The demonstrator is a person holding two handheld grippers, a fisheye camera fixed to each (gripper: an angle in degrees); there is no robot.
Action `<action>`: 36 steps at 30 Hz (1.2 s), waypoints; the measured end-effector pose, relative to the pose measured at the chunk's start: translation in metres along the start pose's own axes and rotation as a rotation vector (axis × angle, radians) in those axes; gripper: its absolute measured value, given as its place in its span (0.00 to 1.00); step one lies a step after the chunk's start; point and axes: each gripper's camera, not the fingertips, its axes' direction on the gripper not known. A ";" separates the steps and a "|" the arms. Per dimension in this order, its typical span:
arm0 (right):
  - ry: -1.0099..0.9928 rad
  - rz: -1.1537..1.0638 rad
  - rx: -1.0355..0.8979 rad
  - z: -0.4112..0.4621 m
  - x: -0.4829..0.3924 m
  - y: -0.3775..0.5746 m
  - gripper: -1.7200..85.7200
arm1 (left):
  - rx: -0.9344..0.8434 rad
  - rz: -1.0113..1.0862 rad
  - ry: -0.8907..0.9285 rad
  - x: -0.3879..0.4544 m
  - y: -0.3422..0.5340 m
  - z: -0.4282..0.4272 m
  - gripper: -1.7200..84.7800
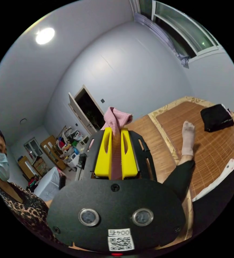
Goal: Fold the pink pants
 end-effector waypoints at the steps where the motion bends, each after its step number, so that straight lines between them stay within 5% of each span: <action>1: -0.014 -0.010 0.061 -0.025 -0.008 -0.013 0.09 | 0.154 0.008 -0.043 0.010 -0.006 -0.065 0.04; 7: -0.113 -0.140 0.357 -0.159 -0.082 -0.053 0.09 | 0.827 0.156 -0.211 0.117 0.034 -0.343 0.03; 13: -0.131 -0.301 0.549 -0.268 -0.166 -0.070 0.09 | 1.144 0.317 -0.268 0.231 0.106 -0.464 0.03; 20: -0.075 -0.330 0.484 -0.271 -0.201 -0.098 0.09 | 1.065 0.367 -0.298 0.288 0.098 -0.467 0.03; 30: 0.100 -0.082 -0.245 0.086 -0.093 -0.116 0.08 | 0.468 -0.059 -0.402 0.105 -0.080 -0.280 0.03; 36: 0.124 -0.319 0.109 0.115 -0.196 -0.215 0.08 | 0.782 0.262 -0.574 0.214 -0.242 -0.311 0.03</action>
